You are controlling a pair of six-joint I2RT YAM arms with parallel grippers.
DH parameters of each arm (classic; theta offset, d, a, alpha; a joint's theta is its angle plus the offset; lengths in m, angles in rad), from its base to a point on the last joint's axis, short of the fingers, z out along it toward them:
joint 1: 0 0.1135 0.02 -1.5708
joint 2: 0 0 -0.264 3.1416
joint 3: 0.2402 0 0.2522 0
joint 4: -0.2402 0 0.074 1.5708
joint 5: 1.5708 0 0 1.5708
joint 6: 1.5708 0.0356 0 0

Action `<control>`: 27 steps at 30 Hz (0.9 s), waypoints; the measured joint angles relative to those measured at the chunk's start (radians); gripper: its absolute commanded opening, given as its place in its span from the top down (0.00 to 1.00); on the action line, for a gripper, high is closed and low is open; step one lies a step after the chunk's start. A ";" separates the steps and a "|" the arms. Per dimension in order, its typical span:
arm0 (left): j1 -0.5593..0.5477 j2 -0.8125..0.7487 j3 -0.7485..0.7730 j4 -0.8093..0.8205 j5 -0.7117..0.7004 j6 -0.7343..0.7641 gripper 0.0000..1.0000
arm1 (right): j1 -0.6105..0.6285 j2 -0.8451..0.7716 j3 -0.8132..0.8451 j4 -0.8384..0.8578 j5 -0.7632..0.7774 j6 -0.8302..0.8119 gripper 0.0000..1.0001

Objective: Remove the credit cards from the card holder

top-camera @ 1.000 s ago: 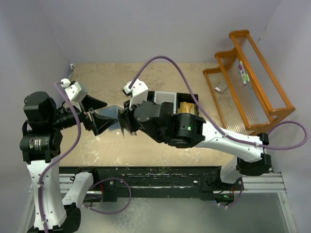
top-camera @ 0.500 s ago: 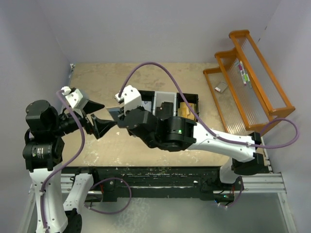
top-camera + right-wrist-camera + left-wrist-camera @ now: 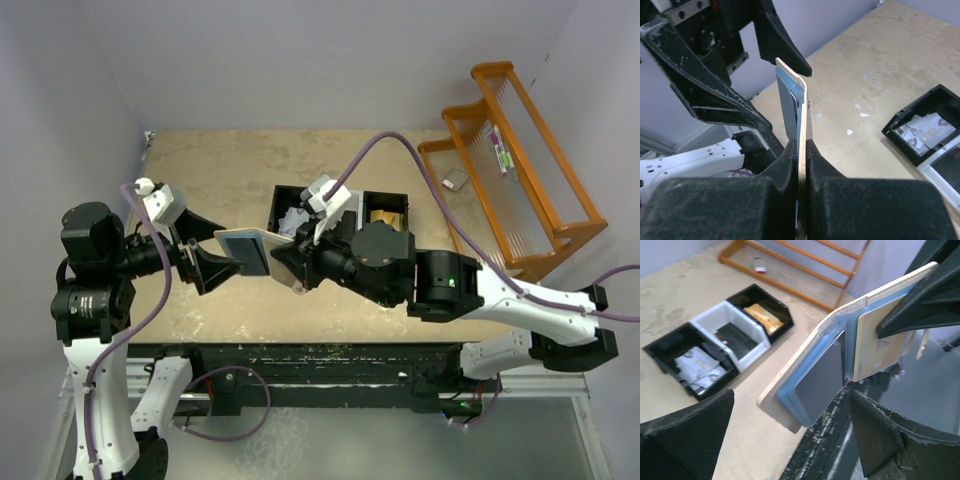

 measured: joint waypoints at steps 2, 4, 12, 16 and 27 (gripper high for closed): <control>0.000 0.007 -0.002 0.000 0.053 -0.027 0.10 | -0.005 -0.026 -0.033 0.034 -0.033 -0.005 1.00; 0.000 0.021 -0.002 0.001 0.117 -0.056 0.14 | -0.013 -0.050 -0.062 0.064 -0.069 -0.007 1.00; 0.000 0.078 -0.001 0.002 0.334 -0.162 0.53 | -0.071 -0.101 -0.124 0.157 -0.183 -0.001 1.00; 0.000 0.077 -0.001 0.012 0.356 -0.185 0.73 | -0.132 -0.113 -0.161 0.202 -0.260 0.029 1.00; 0.000 0.075 -0.016 0.132 0.320 -0.307 0.89 | -0.200 -0.136 -0.220 0.280 -0.390 0.082 0.91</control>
